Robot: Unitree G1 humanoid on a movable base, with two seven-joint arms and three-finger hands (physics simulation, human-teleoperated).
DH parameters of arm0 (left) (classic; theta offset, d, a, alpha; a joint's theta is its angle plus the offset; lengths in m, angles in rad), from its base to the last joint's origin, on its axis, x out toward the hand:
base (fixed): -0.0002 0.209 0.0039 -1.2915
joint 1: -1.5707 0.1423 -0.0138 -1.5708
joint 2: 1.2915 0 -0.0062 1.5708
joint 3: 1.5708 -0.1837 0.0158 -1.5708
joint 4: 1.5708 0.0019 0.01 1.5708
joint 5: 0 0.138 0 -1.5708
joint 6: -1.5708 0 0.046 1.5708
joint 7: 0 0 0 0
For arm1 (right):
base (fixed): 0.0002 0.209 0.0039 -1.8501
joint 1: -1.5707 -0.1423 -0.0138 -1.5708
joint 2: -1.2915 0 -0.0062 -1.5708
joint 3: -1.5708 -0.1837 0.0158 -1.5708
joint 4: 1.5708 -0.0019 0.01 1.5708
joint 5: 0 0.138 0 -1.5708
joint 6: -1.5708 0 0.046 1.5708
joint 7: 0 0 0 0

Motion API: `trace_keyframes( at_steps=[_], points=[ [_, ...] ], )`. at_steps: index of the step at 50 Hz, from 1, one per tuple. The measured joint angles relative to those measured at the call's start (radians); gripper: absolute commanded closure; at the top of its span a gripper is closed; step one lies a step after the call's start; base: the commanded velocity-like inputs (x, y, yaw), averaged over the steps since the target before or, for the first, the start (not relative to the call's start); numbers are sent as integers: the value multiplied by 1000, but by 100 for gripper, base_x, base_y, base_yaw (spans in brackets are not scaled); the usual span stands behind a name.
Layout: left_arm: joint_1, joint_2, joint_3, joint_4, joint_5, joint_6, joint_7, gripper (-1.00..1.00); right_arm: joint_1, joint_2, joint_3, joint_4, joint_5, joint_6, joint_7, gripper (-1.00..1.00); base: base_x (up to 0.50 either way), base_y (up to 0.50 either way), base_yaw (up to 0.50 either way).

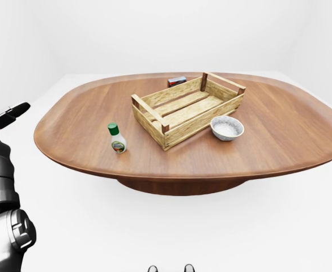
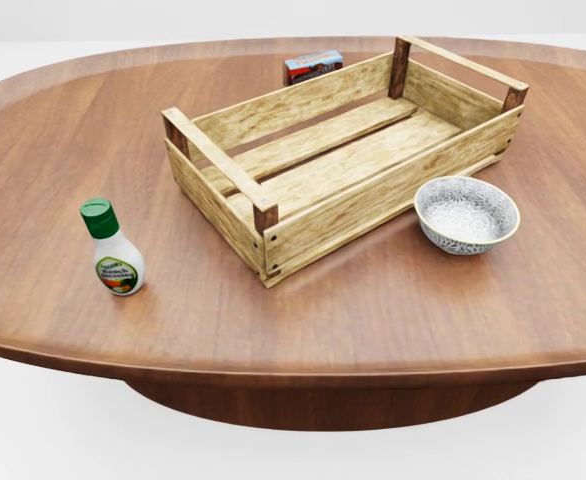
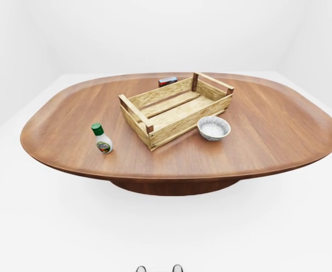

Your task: Pick up the salad dressing and put it in the tray.

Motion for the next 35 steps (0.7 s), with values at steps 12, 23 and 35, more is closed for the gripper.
trace_keyframes(
  at_steps=[12,23,35],
  points=[
    [-15,9,-7,39,-12,0,0,-100,72,-13,98,-1,14,0,-33,-100,42,33,0],
    [-17,8,-10,48,-15,0,-2,-100,94,-13,124,-2,27,0,-39,-100,43,30,0],
    [-15,3,-12,48,-14,0,-7,-100,133,-27,171,-2,72,0,-67,-100,50,6,0]
  ],
)
